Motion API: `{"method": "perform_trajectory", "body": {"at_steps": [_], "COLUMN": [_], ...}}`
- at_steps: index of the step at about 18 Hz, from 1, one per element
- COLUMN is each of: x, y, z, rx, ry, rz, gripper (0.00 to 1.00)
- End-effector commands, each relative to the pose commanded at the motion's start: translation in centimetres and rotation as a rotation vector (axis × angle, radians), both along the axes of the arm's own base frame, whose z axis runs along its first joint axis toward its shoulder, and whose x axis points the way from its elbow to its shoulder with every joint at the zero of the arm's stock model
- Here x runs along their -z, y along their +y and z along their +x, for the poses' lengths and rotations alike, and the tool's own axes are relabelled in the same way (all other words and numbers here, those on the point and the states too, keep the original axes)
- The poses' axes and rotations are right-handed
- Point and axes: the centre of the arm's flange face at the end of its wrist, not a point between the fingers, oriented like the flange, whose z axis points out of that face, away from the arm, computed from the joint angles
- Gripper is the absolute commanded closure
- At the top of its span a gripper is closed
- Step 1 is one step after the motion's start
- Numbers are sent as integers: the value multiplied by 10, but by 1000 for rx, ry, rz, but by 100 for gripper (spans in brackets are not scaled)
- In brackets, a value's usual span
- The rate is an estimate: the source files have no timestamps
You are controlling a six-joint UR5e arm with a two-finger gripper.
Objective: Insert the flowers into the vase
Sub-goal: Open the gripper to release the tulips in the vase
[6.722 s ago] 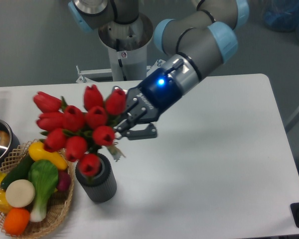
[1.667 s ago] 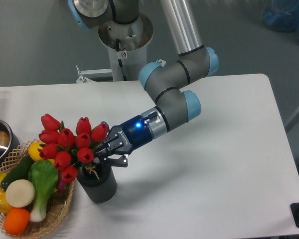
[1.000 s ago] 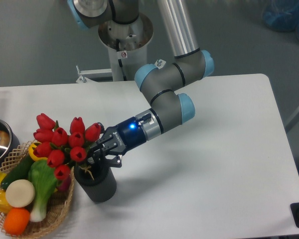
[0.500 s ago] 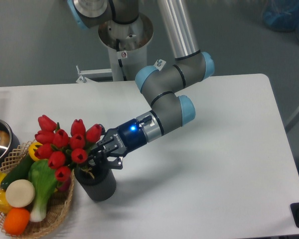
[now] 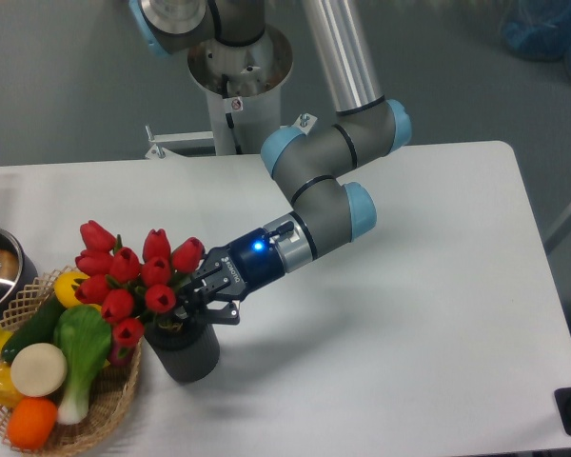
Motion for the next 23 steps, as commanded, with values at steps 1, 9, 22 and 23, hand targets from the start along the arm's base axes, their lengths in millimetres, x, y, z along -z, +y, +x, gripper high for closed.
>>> {"method": "perform_trajectory", "body": {"at_steps": [1,9,22,23], "x": [1,5,12,12], "y": [-1,-4,-8,-8], "z": [-1,0,0,0], "rx": [-3,-6,-10,-10], "ry": [2,6,35,38], "rz": [0,0,22,24], "gripper": [74,69,54,54]}}
